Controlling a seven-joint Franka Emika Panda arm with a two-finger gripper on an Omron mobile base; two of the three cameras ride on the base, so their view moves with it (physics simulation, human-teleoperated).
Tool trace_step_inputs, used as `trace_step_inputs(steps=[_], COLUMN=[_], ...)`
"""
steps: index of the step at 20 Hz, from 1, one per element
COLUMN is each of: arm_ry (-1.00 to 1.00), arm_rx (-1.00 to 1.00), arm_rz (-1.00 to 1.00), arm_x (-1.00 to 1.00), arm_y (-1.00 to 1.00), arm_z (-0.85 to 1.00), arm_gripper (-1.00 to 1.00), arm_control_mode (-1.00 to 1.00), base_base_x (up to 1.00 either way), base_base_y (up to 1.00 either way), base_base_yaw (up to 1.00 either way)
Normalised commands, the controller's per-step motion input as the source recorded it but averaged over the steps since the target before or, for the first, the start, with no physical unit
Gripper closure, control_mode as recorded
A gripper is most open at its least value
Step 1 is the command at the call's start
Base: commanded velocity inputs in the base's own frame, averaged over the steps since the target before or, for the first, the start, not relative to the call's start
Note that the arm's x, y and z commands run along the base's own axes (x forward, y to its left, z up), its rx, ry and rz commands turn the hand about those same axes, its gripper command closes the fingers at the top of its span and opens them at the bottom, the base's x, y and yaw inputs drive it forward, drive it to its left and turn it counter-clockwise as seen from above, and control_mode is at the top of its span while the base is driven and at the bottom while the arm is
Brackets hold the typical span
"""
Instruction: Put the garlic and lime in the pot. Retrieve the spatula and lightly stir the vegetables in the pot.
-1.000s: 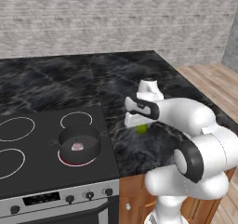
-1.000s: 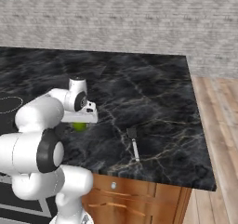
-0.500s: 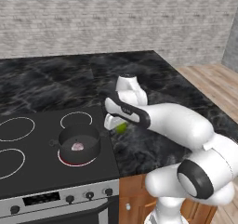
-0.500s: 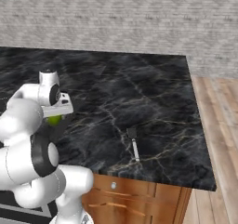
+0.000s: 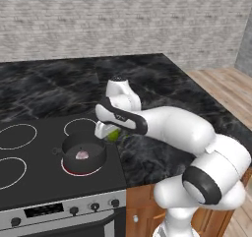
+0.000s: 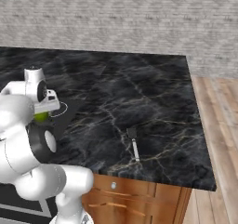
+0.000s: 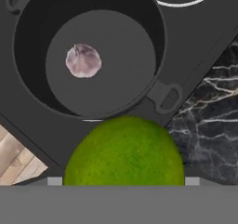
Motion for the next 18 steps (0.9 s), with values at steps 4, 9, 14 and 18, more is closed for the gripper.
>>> trace_step_inputs(steps=[4,9,14,18], arm_ry=[0.00,0.00,0.01,0.06], arm_rx=[0.00,0.00,0.00,0.00], arm_rz=[0.00,0.00,0.00,0.00], arm_x=[0.40,0.30,0.08,0.00], arm_y=[0.85,0.72,0.43,0.01], arm_z=[0.00,-0.28,-0.48,-0.30], arm_gripper=[1.00,1.00,1.00,1.00], arm_control_mode=[-1.00,-1.00,-1.00,-1.00], base_base_x=[0.00,0.00,0.00,0.00], base_base_y=[0.00,0.00,0.00,0.00], base_base_yaw=[0.00,0.00,0.00,0.00])
